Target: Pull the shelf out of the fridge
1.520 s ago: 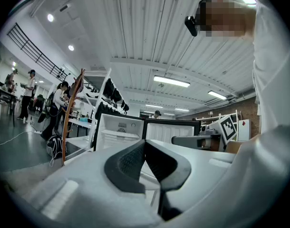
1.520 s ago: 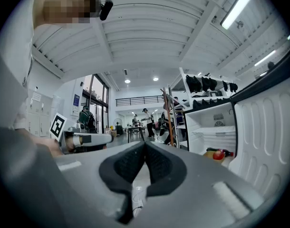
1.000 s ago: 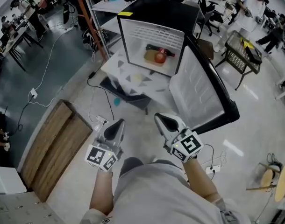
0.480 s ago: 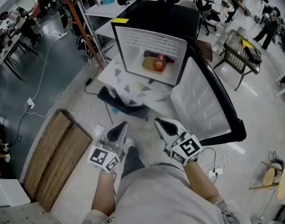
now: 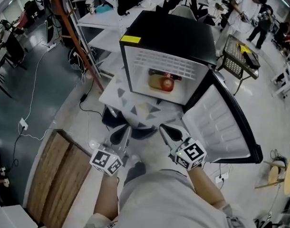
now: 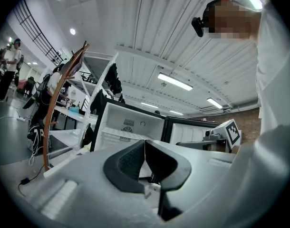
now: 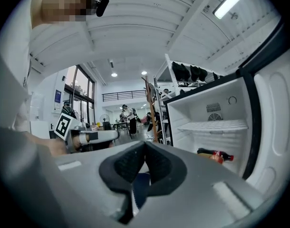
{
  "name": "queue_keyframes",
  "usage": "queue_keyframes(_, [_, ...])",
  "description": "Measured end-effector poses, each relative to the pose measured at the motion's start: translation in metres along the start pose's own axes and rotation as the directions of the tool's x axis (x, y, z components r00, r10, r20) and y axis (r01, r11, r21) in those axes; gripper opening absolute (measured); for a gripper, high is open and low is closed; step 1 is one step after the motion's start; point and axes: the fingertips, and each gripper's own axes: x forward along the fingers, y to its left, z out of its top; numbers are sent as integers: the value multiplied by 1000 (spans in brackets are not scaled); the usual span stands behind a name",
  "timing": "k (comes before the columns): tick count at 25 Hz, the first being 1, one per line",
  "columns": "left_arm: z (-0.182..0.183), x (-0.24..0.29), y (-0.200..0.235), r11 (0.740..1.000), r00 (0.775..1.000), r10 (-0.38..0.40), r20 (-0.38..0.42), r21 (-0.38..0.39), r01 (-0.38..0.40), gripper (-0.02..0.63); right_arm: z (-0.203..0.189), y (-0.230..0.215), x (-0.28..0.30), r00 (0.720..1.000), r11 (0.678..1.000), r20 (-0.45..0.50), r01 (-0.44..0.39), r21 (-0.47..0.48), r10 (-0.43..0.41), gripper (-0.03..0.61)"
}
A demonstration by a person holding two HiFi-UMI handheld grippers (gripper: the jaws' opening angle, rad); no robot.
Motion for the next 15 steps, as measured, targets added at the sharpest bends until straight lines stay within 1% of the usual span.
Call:
queue_keyframes(5, [9, 17, 53, 998, 999, -40, -7, -46, 39, 9, 5, -12, 51, 999, 998, -1, 53, 22, -53, 3])
queue_keyframes(8, [11, 29, 76, 994, 997, -79, -5, -70, 78, 11, 6, -20, 74, 996, 995, 4, 91, 39, -91, 3])
queue_keyframes(11, [12, 44, 93, 985, 993, -121, 1, -122, 120, 11, 7, -31, 90, 990, 988, 15, 137, 74, -139, 3])
queue_keyframes(15, [10, 70, 108, 966, 986, -163, 20, -200, 163, 12, 14, -51, 107, 979, 973, 39, 191, 128, -198, 3])
